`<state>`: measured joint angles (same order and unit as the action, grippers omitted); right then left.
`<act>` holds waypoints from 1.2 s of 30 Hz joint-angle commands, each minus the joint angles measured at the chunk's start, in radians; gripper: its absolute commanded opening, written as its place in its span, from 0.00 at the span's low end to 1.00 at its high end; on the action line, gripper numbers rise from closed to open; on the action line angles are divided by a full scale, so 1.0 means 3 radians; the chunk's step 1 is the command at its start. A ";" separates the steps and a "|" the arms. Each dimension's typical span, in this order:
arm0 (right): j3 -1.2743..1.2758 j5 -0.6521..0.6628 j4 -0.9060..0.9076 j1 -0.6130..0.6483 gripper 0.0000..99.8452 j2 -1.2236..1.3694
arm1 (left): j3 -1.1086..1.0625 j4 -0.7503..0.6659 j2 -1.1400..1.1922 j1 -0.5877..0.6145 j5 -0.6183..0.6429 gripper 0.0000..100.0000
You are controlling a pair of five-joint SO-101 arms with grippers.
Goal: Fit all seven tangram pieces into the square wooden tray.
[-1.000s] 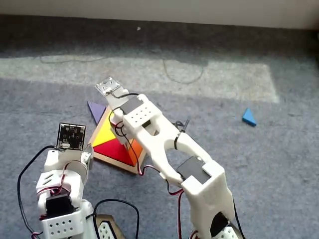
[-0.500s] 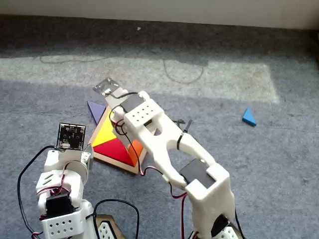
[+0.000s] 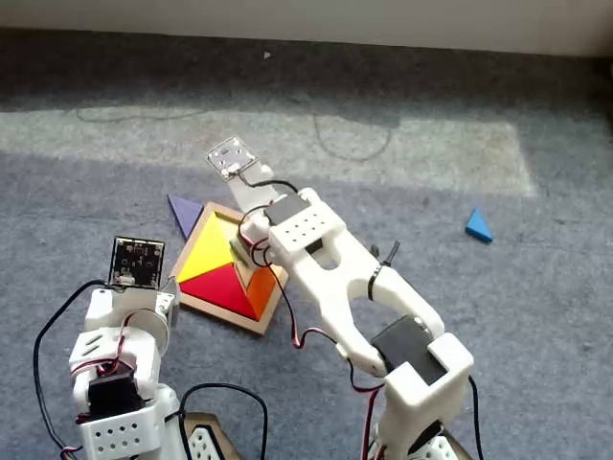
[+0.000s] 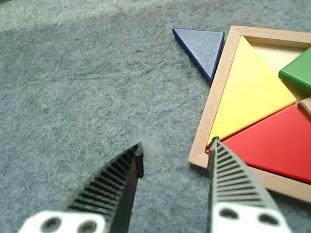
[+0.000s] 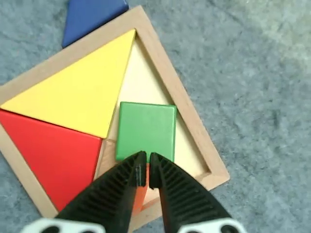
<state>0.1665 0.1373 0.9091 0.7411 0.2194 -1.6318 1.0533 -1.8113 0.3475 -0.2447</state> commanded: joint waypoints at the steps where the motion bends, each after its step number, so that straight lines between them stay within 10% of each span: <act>1: -0.0028 0.0041 -0.0120 -0.0049 0.02 0.0008 | 0.0064 0.0005 -0.0043 0.0038 0.0015 0.23; 20: -0.0504 0.0041 0.0304 0.0013 0.02 0.0059 | 0.0059 0.0005 -0.0043 0.0038 0.0015 0.23; 36: 0.0248 0.0031 -0.0662 0.0207 0.02 0.0043 | 0.0059 0.0005 -0.0043 0.0033 0.0015 0.23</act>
<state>0.2171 0.1404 0.7281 0.7610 0.3007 -1.6318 1.0533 -1.8113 0.3475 -0.2447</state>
